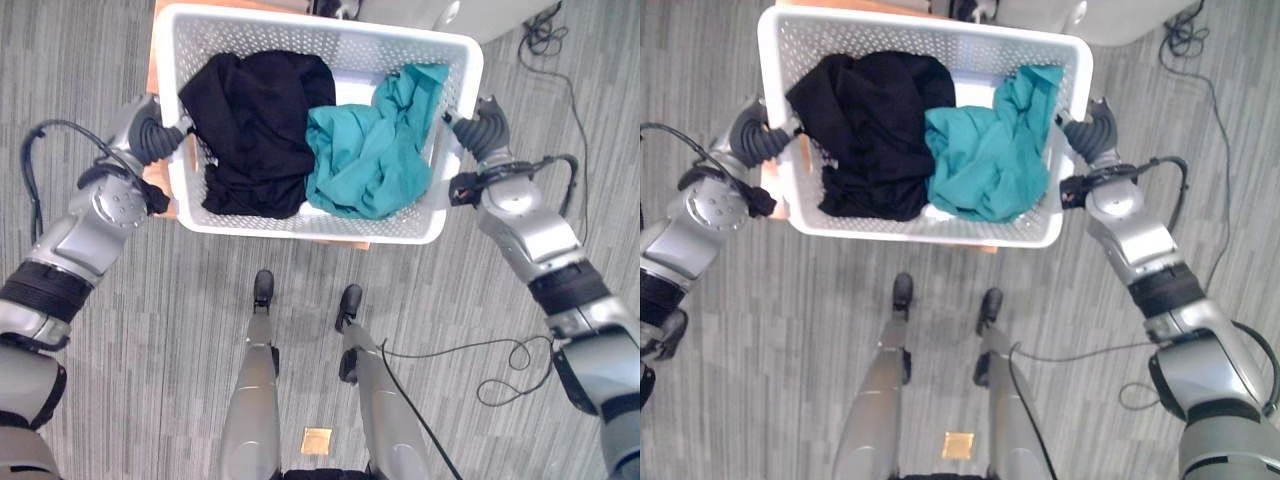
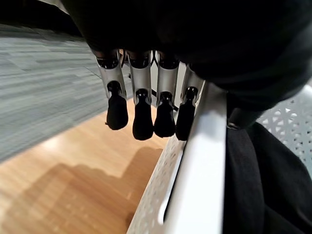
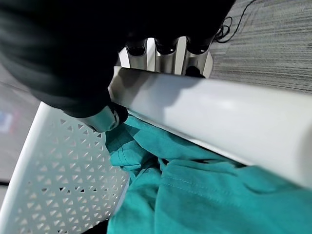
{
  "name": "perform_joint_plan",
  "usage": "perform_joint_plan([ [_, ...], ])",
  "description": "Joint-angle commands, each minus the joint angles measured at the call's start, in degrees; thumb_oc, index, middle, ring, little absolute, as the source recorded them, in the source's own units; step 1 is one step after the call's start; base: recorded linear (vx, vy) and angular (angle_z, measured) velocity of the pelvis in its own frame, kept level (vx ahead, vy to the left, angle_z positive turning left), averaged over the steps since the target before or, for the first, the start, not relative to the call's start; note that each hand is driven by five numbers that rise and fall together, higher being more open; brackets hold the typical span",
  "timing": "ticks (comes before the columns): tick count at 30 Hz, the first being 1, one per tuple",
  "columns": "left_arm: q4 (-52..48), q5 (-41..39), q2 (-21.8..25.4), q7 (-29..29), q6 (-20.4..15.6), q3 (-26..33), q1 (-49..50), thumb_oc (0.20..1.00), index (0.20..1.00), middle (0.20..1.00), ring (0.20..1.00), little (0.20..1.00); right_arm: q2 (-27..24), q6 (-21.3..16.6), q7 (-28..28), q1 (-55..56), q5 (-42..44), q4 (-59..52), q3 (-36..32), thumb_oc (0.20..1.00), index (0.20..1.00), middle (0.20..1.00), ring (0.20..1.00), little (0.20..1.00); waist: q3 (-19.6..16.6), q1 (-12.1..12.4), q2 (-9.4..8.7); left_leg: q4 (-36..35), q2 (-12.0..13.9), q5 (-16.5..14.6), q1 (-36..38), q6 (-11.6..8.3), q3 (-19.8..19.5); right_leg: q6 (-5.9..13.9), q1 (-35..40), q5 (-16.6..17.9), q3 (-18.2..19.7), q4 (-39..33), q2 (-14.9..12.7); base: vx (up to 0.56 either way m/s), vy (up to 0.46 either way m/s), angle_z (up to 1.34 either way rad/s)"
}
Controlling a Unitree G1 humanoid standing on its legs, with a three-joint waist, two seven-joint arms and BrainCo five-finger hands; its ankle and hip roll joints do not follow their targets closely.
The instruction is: Grab the laundry basket,head to the washer,open it,put in the laundry and shut it.
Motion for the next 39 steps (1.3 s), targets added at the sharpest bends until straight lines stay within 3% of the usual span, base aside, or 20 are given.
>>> perform_joint_plan([
  [1, -5.3, 4.3, -3.8, -0.6, -4.7, 0.8, 0.5, 0.200, 0.200, 0.200, 0.200, 0.200, -2.7, -9.1, 4.6, 0.1, 2.3, -11.1, -1.6, 0.200, 0.200, 0.200, 0.200, 0.200, -5.0, -1.0, 1.26, 0.7, 3.7, -6.0, 3.1, -0.50, -3.3, 3.88, 4.2, -6.7, -3.0, 3.4, -4.2, 0.04, -0.028, -0.02],
  [5, -8.2, 5.0, -7.3, -2.0, -4.6, 3.2, 5.9, 0.200, 0.200, 0.200, 0.200, 0.200, -4.0, -8.5, 7.3, 11.1, 4.0, -15.0, -5.6, 0.200, 0.200, 0.200, 0.200, 0.200, -7.3, -2.2, 0.92, 3.3, 3.5, -9.2, 7.6, 0.13, -2.5, 3.86, 8.4, -7.4, -1.8, 4.2, -4.5, 0.09, -0.001, -0.09],
  [11, -9.4, 4.4, -11.1, -3.4, -4.9, 4.8, 9.6, 0.200, 0.200, 0.200, 0.200, 0.200, -4.3, -7.6, 9.8, 21.2, 4.6, -17.4, -10.1, 0.200, 0.200, 0.200, 0.200, 0.200, -9.6, -3.3, 0.93, 4.2, 2.8, -11.2, 12.1, 0.65, -2.1, 4.22, 13.4, -7.6, -1.1, 3.5, -5.0, 0.11, 0.055, 0.00],
  [15, -11.0, 4.6, -14.7, -5.8, -4.9, 5.6, 12.7, 0.200, 0.200, 0.200, 0.200, 0.200, -4.6, -6.3, 13.3, 33.1, 4.8, -19.9, -16.3, 0.200, 0.200, 0.200, 0.200, 0.200, -12.7, -5.2, 1.07, 8.0, 1.3, -15.4, 16.5, 1.76, -1.5, 4.80, 18.5, -8.1, 0.2, 3.3, -6.0, 0.12, 0.140, -0.05],
  [20, -12.7, 5.4, -15.9, -8.3, -4.4, 5.7, 14.6, 0.200, 0.200, 0.200, 0.200, 0.200, -3.2, -4.8, 15.7, 43.9, 5.2, -21.0, -22.5, 0.200, 0.200, 0.200, 0.200, 0.200, -15.6, -6.0, 1.17, 10.8, -0.1, -19.2, 20.2, 3.16, 0.0, 6.06, 23.1, -7.2, 1.3, 1.7, -7.3, 0.08, 0.172, -0.16],
  [22, -12.3, 5.9, -17.0, -8.7, -4.2, 5.7, 14.9, 0.200, 0.200, 0.200, 0.200, 0.200, -1.2, -4.3, 16.5, 47.9, 5.2, -21.4, -24.6, 0.200, 0.200, 0.200, 0.200, 0.200, -16.9, -6.5, 1.30, 11.5, -1.0, -20.6, 21.5, 3.98, 1.0, 6.97, 24.2, -5.3, 2.1, 0.7, -8.3, 0.02, 0.248, -0.15],
  [23, -11.7, 6.4, -18.0, -9.1, -3.8, 5.7, 15.0, 0.200, 0.200, 0.200, 0.200, 0.200, 0.4, -3.9, 16.4, 50.9, 5.1, -21.4, -26.5, 0.200, 0.200, 0.200, 0.200, 0.200, -17.8, -7.2, 1.48, 12.1, -2.3, -21.8, 22.2, 5.02, 2.0, 8.08, 24.4, -2.5, 3.0, 0.1, -9.5, -0.01, 0.164, -0.28],
  [24, -11.7, 6.4, -18.1, -9.1, -3.8, 5.6, 15.0, 0.200, 0.200, 0.200, 0.200, 0.200, 0.4, -3.8, 16.4, 51.1, 5.1, -21.6, -26.7, 0.200, 0.200, 0.200, 0.200, 0.200, -17.8, -7.0, 1.45, 12.2, -2.3, -21.8, 22.2, 5.11, 2.1, 8.17, 24.5, -2.4, 3.1, -0.1, -9.6, -0.04, 0.277, -0.37],
  [27, -10.4, 6.9, -20.0, -9.5, -3.6, 5.6, 15.3, 0.200, 0.200, 0.200, 0.200, 0.200, 4.0, -3.4, 16.4, 54.4, 4.8, -22.0, -28.4, 0.200, 0.200, 0.200, 0.200, 0.200, -18.0, -8.0, 1.93, 12.4, -5.2, -23.3, 23.2, 7.26, 4.7, 10.37, 23.1, 5.3, 5.5, -1.0, -12.3, -0.10, 0.285, -0.29],
  [28, -9.9, 7.3, -20.4, -9.4, -3.8, 5.8, 15.3, 0.200, 0.200, 0.200, 0.200, 0.200, 5.3, -3.4, 16.1, 54.6, 4.5, -21.8, -28.6, 0.200, 0.200, 0.200, 0.200, 0.200, -18.2, -8.1, 1.99, 12.2, -6.2, -23.2, 23.0, 7.82, 5.9, 11.22, 21.7, 9.9, 6.2, -1.7, -13.7, -0.19, 0.313, -0.49],
  [29, -9.8, 7.5, -20.4, -9.3, -3.9, 6.1, 15.4, 0.200, 0.200, 0.200, 0.200, 0.200, 6.6, -3.2, 16.1, 54.7, 4.3, -21.7, -28.3, 0.200, 0.200, 0.200, 0.200, 0.200, -18.1, -8.6, 2.45, 11.6, -6.5, -23.0, 23.2, 8.16, 7.0, 11.25, 20.5, 11.6, 5.9, -1.7, -14.3, -0.20, 0.274, -0.78],
  [30, -9.7, 8.1, -20.5, -9.1, -3.8, 6.3, 15.4, 0.200, 0.200, 0.200, 0.200, 0.200, 7.5, -3.1, 16.2, 55.0, 4.1, -21.7, -28.1, 0.200, 0.200, 0.200, 0.200, 0.200, -17.7, -8.8, 3.06, 10.9, -6.3, -22.6, 23.6, 8.54, 8.1, 11.02, 19.3, 10.8, 5.1, -1.6, -14.1, -0.19, 0.280, -0.77],
  [34, -9.6, 9.1, -19.9, -9.0, -3.4, 6.6, 15.0, 0.200, 0.200, 0.200, 0.200, 0.200, 11.3, -3.9, 15.7, 55.1, 3.4, -19.4, -26.3, 0.200, 0.200, 0.200, 0.200, 0.200, -17.5, -6.4, 5.33, 7.5, -5.2, -20.2, 25.3, 9.77, 13.4, 8.51, 21.0, -1.8, -4.2, 7.3, -11.6, -0.18, 0.231, -1.21],
  [36, -9.8, 9.3, -18.6, -9.4, -2.7, 7.9, 15.9, 0.200, 0.200, 0.200, 0.200, 0.200, 13.0, -3.6, 15.7, 55.1, 2.9, -18.3, -25.6, 0.200, 0.200, 0.200, 0.200, 0.200, -18.3, -5.0, 5.67, 6.0, -4.7, -20.3, 26.6, 9.86, 15.7, 8.33, 23.0, -7.4, -7.1, 12.9, -10.0, -0.09, 0.099, -1.18],
  [39, -9.9, 9.2, -16.9, -9.4, -2.2, 9.9, 17.2, 0.200, 0.200, 0.200, 0.200, 0.200, 14.8, -3.6, 15.8, 54.8, 2.4, -17.0, -24.9, 0.200, 0.200, 0.200, 0.200, 0.200, -20.2, -3.2, 5.03, 5.1, -4.2, -19.4, 26.1, 10.21, 20.0, 7.72, 27.6, -10.5, -10.7, 16.4, -9.2, -0.19, 0.010, -1.06],
])
